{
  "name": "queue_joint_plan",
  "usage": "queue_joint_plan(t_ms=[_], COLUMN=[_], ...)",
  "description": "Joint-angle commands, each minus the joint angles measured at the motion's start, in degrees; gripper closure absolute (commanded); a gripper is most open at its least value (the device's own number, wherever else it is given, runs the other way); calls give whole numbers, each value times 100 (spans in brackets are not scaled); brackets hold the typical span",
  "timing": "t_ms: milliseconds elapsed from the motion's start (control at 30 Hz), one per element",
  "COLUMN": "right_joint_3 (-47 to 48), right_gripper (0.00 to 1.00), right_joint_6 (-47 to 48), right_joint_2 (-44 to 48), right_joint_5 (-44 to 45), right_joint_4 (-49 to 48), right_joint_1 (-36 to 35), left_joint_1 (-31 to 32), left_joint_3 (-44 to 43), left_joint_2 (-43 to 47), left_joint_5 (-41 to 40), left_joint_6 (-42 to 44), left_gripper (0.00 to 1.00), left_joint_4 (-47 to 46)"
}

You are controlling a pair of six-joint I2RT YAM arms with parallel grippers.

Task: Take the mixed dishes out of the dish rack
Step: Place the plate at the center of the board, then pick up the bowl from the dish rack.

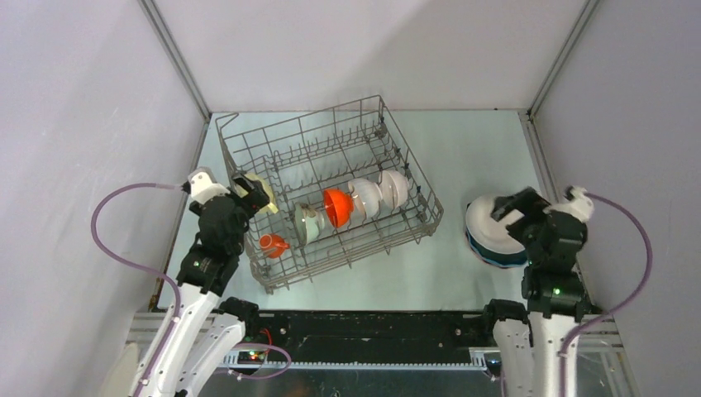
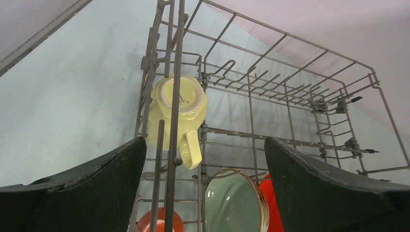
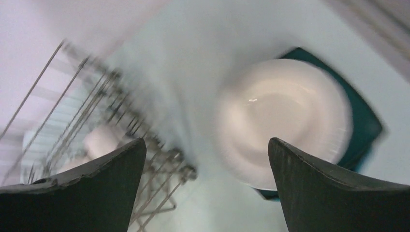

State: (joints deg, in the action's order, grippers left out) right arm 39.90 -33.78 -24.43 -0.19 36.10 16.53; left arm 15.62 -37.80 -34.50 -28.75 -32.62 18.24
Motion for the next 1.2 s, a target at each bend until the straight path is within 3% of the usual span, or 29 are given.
queue_joint_plan(t_ms=[0, 133, 200, 300, 467, 667, 867, 1167], right_joint_3=[711, 1462, 1879, 2535, 3887, 5156, 5504, 5443], right_gripper=[1, 1, 1, 0, 2, 9, 27, 43], right_joint_6=[657, 1570, 2205, 3003, 3362, 3222, 2919, 2290], right_joint_2=[-646, -2012, -2828, -4299, -6344, -7959, -8532, -9020], right_joint_5=[837, 3288, 4035, 4599, 4989, 5791, 5801, 5229], right_joint_4=[-847, -1223, -1536, -1769, -1392, -458, -13, 456], right_joint_1=[-2409, -5187, -6060, -6649, -6801, -6775, -6567, -6305], left_joint_1=[-24, -24, -24, -24, -24, -24, -24, -24], left_joint_3=[-272, -295, -298, -311, -325, -375, -400, -430], left_joint_2=[-63, -75, -70, -52, -61, -163, -242, -307], left_joint_5=[-48, -79, -176, -412, -709, -749, -745, -701], left_joint_6=[134, 126, 106, 67, 9, 2, 1, 1], left_gripper=[0, 0, 0, 0, 0, 0, 0, 0], left_joint_4=[-14, 28, 69, 175, 254, 315, 304, 318])
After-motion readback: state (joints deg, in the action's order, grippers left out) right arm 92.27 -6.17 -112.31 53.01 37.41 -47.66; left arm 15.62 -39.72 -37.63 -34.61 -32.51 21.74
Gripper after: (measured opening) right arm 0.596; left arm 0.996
